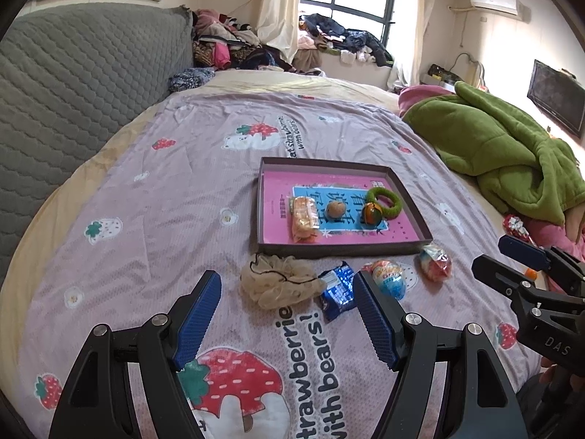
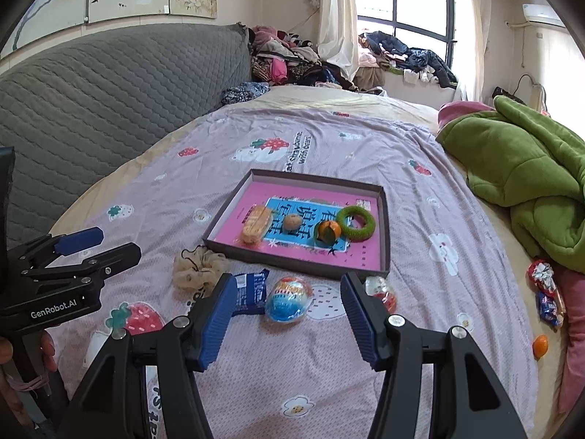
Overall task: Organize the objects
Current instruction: 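Move both grippers back toward the remaining items beside the tray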
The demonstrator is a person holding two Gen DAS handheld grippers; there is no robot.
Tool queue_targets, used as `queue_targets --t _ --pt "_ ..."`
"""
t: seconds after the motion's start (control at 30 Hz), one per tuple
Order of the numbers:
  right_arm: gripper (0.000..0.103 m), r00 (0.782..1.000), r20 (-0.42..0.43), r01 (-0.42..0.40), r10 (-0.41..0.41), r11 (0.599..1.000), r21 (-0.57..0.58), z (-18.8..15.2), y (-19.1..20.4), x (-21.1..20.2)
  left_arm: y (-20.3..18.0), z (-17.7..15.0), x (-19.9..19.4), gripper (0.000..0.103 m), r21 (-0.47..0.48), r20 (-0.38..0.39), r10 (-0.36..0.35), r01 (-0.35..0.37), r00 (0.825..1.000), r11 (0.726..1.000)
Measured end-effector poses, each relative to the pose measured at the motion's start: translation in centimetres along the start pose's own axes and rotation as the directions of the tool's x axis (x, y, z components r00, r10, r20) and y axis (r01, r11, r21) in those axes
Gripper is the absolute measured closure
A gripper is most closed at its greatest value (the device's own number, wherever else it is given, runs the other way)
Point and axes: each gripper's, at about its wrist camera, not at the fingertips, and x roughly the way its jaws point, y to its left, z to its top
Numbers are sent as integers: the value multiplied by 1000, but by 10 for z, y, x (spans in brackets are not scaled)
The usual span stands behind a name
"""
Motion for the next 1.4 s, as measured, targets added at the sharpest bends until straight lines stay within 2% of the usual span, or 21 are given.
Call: queue_targets --t 0.63,1.4 --pt "44 999 -42 -4 3 1000 -20 -18 12 9 2 -21 2 27 11 -31 -3 3 1000 1000" --pt "45 993 -120 -20 17 999 -25 -37 22 48 7 -40 40 27 43 -94 18 -14 995 999"
